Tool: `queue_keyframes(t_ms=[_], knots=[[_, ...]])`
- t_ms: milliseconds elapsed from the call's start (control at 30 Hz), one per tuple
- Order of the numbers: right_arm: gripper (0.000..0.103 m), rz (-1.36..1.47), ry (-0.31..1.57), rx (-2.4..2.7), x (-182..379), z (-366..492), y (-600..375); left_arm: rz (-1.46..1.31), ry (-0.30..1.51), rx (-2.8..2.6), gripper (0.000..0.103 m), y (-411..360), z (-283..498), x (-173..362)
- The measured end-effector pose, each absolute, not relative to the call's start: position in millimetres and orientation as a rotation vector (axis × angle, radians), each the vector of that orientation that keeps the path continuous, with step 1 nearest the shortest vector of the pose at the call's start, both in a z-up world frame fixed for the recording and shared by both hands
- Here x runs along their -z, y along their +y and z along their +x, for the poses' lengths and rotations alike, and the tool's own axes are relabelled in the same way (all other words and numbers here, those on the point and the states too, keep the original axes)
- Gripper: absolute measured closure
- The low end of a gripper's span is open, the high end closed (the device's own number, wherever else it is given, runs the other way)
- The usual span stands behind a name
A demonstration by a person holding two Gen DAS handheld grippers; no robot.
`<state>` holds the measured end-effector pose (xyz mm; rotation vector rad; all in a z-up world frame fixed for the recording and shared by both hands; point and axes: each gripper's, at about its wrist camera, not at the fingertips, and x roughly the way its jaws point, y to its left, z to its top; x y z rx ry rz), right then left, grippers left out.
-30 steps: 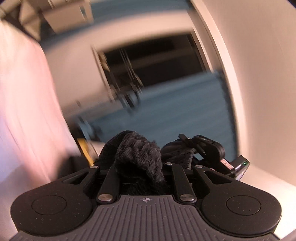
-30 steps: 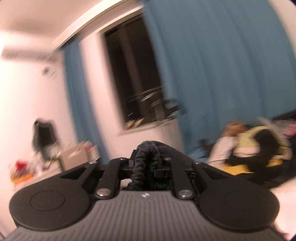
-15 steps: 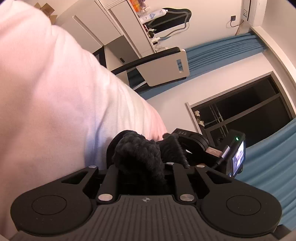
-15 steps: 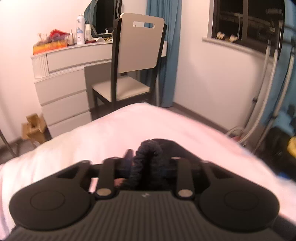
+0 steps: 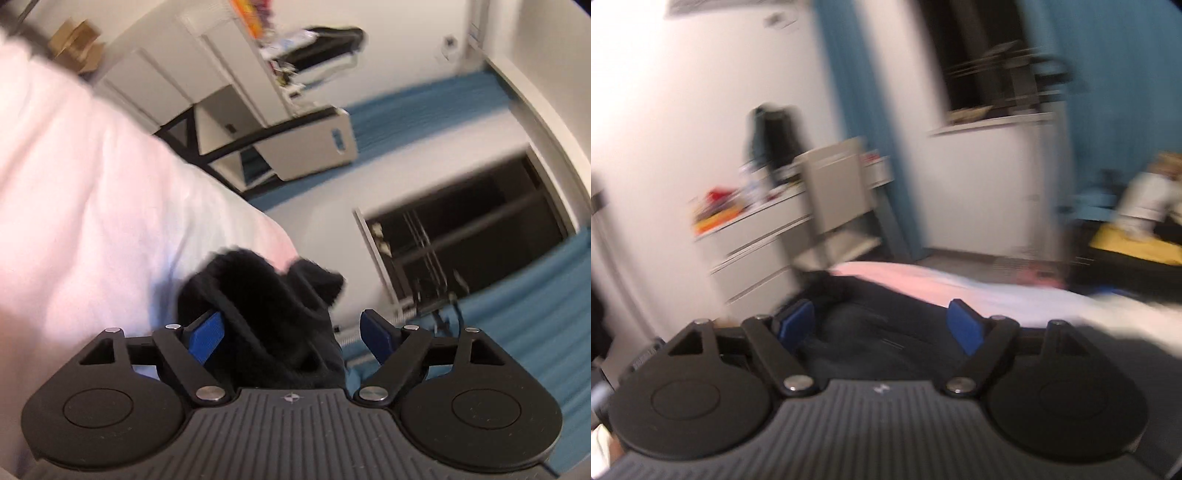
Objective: Fold clothes
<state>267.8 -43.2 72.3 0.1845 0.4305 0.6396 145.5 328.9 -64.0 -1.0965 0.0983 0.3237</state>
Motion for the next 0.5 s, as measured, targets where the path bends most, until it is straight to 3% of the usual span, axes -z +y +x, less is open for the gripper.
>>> queue_keyframes(t_ms=[200, 300, 500], knots=[[0.02, 0.567, 0.492, -0.235, -25, 193, -232, -0.934, 0.229, -0.15, 0.02, 261, 142, 36], [0.021, 0.696, 0.531, -0.19, 0, 174, -264, -0.817, 0.254, -0.051, 0.02, 211, 136, 26], [0.02, 0.943, 0.587, -0.094, 40, 162, -301, -0.301, 0.248, 0.201, 0.02, 80, 118, 16]])
